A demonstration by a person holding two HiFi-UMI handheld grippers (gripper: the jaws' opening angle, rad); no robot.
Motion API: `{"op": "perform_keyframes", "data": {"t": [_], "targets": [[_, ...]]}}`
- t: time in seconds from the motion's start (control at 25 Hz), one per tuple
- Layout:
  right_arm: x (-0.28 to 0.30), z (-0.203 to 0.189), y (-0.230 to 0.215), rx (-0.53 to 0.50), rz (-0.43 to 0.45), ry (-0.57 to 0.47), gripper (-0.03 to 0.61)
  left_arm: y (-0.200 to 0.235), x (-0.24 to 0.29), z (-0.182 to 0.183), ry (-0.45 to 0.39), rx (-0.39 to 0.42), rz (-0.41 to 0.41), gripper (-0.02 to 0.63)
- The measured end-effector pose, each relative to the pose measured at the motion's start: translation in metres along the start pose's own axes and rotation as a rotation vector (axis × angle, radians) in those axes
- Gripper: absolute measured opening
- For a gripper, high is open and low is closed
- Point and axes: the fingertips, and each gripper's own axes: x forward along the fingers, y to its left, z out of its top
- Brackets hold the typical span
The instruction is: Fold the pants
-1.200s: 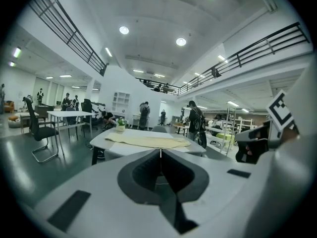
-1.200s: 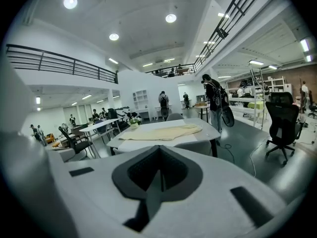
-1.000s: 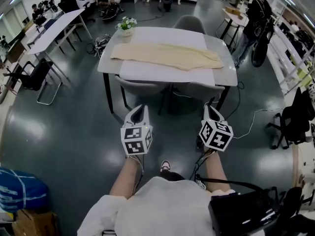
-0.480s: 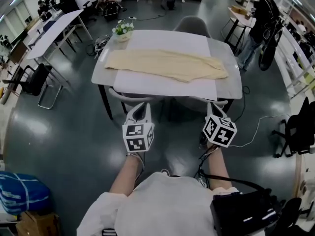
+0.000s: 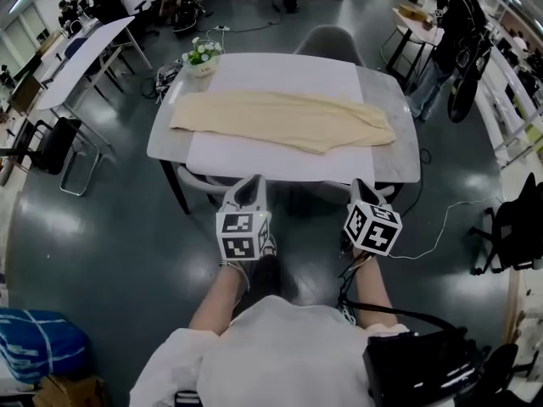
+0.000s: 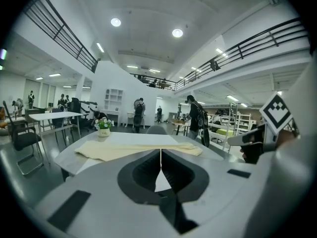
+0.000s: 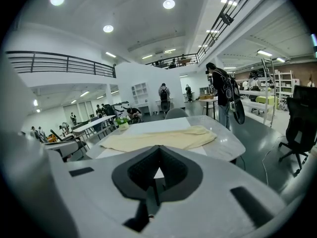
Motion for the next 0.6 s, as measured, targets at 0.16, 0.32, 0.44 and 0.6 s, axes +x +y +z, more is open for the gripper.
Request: {"op": "perform_keyframes", "data": {"t": [0.16, 0.32, 0.44, 0.6], "targets": [[0.037, 0.027, -0.004, -0.005, -0.021, -0.018, -0.006, 0.011, 0.048, 0.022, -0.021, 0.000, -0.029, 0.011], [0.083, 0.065, -0.006, -0.007, -0.046, -0.034, -0.006, 0.030, 0.104, 0.050, -0.030, 0.007, -0.056, 0.011], [0.122, 0.094, -0.004, -0.008, -0.064, -0.049, -0.008, 0.052, 0.149, 0.072, -0.040, 0.012, -0.073, 0.011], [0.174, 0.122, 0.005, 0.000, -0.080, -0.053, -0.006, 0.086, 0.200, 0.098, -0.046, 0.009, -0.078, 0.011]]}}
